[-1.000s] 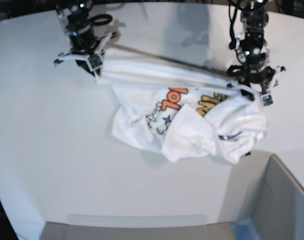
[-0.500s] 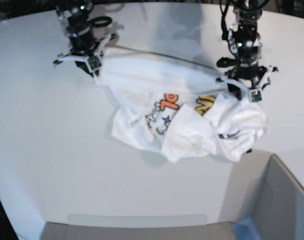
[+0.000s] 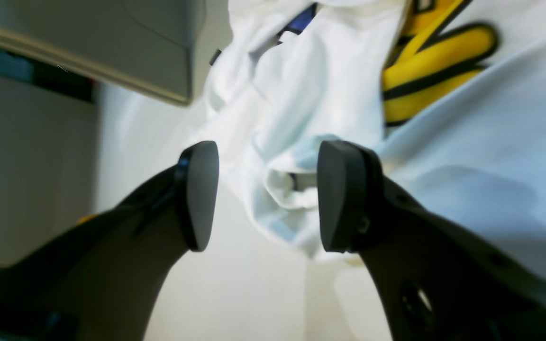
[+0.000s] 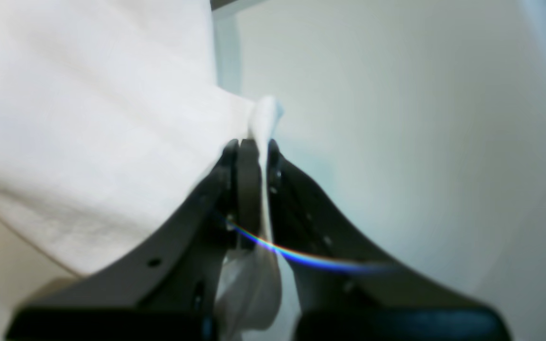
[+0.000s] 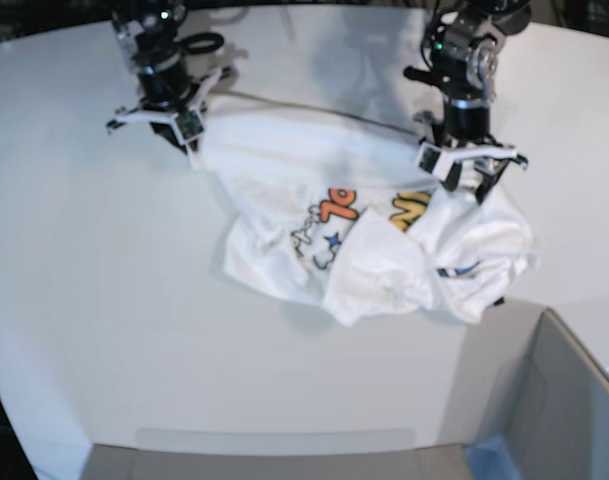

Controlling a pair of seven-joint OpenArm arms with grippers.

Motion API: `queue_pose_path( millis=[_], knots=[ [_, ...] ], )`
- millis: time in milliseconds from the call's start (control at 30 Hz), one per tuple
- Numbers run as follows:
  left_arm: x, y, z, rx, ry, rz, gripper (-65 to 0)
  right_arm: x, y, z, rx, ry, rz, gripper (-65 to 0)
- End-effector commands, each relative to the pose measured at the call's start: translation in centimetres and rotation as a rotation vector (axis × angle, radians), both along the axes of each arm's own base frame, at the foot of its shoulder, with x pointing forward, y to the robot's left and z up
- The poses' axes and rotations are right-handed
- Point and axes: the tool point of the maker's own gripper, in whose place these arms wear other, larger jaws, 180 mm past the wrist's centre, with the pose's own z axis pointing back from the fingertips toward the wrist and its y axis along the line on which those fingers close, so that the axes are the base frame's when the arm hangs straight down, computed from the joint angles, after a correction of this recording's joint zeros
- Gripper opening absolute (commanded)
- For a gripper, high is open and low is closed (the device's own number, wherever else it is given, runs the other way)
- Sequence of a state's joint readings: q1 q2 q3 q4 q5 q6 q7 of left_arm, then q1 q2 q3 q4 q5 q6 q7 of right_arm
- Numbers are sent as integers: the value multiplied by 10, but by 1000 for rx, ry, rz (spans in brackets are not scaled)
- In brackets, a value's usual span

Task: Layout the t-shirt on the table in an organized manner, then fold the t-shirt properly
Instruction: 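Regrasp the shirt with the left gripper and pull it outward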

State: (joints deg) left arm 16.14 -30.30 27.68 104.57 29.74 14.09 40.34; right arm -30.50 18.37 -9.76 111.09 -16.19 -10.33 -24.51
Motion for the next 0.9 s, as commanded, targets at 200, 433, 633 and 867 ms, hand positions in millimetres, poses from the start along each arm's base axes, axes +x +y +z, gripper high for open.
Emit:
queue_pose_path(
  millis=[200,433,633,867],
  knots=[
    [18,10,-7,96,-17,-11,-311,3,1,9,5,-36,5,-650],
    [15,3,-19,125,63,-77,-314,2,1,9,5,-34,5,-650],
    [10,-5,-33,170,157,-169,-320,4,1,9,5,-38,5,-650],
    [27,4,-30,232,194,-97,-490,5,1,10,5,-41,5,-650]
  ],
)
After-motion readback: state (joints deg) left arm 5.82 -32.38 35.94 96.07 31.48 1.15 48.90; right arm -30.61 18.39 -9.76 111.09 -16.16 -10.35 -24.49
